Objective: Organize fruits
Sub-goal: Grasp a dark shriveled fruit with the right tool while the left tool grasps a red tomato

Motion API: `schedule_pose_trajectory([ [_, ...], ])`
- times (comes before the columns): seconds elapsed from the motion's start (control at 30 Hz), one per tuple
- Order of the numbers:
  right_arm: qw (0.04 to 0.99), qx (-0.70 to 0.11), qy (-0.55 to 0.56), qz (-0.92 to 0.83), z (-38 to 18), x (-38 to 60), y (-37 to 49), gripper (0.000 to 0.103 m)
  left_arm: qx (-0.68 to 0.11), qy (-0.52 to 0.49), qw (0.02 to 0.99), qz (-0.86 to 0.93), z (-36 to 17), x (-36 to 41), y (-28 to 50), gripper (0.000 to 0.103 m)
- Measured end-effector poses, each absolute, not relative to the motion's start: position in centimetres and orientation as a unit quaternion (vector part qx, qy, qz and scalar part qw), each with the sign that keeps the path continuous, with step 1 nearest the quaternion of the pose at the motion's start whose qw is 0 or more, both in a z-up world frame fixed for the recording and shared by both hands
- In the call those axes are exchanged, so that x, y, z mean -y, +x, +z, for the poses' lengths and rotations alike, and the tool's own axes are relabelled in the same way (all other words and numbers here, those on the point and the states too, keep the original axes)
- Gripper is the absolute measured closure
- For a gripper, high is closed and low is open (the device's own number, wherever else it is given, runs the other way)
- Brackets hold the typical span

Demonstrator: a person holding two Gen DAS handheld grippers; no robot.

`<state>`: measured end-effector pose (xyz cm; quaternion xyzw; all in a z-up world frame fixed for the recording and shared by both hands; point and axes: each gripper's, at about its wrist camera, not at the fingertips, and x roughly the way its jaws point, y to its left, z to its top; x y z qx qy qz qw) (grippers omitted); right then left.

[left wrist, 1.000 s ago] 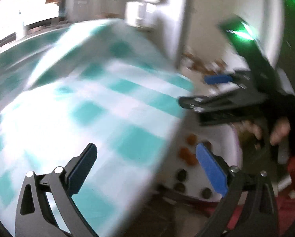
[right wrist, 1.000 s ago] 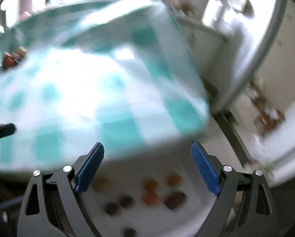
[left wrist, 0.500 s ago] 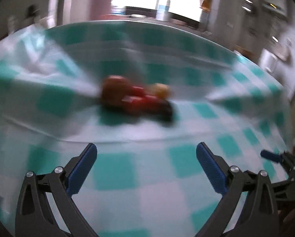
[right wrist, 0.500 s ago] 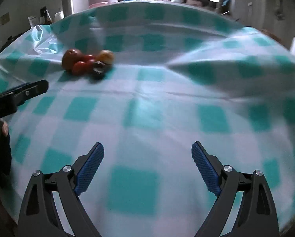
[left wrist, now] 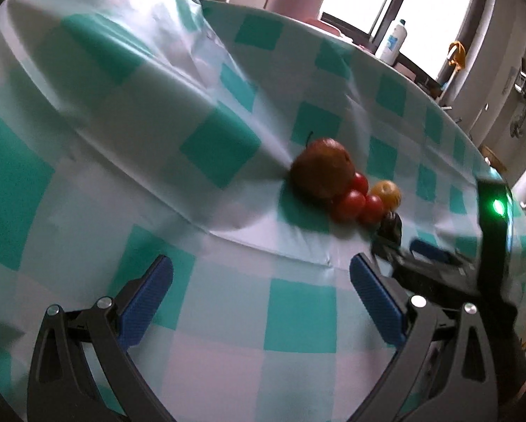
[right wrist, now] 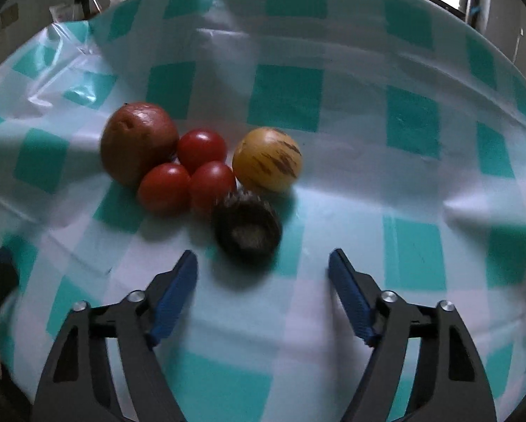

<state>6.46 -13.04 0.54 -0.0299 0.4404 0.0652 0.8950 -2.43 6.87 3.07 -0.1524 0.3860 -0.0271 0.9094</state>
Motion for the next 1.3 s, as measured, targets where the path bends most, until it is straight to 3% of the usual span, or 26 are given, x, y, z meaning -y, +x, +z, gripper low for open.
schedule_pose_trajectory([
  [0.2, 0.896, -0.433, -0.042, 0.090, 0.5, 12.1, 7.7, 0.044, -0.383, -0.130, 0.914, -0.032, 3.2, -5.6, -2.5, 0.002],
  [0.27, 0.897, -0.428, -0.049, 0.097, 0.6, 11.6, 7.4, 0.058, -0.382, -0.124, 0.915, -0.031, 3.1, -5.4, -2.5, 0.002],
  [0.33, 0.898, -0.425, -0.048, 0.101, 0.6, 11.6, 6.9, 0.065, -0.384, -0.117, 0.915, -0.030, 3.0, -5.1, -2.4, 0.002],
  [0.67, 0.913, -0.379, 0.123, 0.083, 0.9, 19.3, 0.5, 0.065, -0.372, -0.068, 0.923, -0.067, 2.8, -2.5, -2.8, 0.003],
  [0.77, 0.911, -0.366, 0.173, 0.082, 1.1, 21.9, -0.3, 0.065, -0.371, -0.042, 0.923, -0.091, 2.8, -0.7, -2.4, 0.009],
  [0.83, 0.911, -0.359, 0.183, 0.084, 1.3, 22.6, -0.6, 0.065, -0.388, -0.014, 0.917, -0.091, 2.4, 0.5, -1.3, 0.020],
  [1.0, 0.911, -0.361, 0.180, 0.084, 1.3, 22.2, -0.6, 0.065, -0.410, -0.004, 0.909, -0.077, 1.7, 1.9, 2.4, 0.025],
  [1.07, 0.910, -0.364, 0.180, 0.083, 1.1, 22.4, -0.9, 0.064, -0.420, 0.007, 0.904, -0.081, 1.4, 2.8, 4.0, 0.031],
  [1.3, 0.909, -0.368, 0.180, 0.078, 1.1, 22.7, -1.1, 0.064, -0.446, 0.043, 0.892, -0.067, 0.3, 4.4, 8.8, 0.032],
])
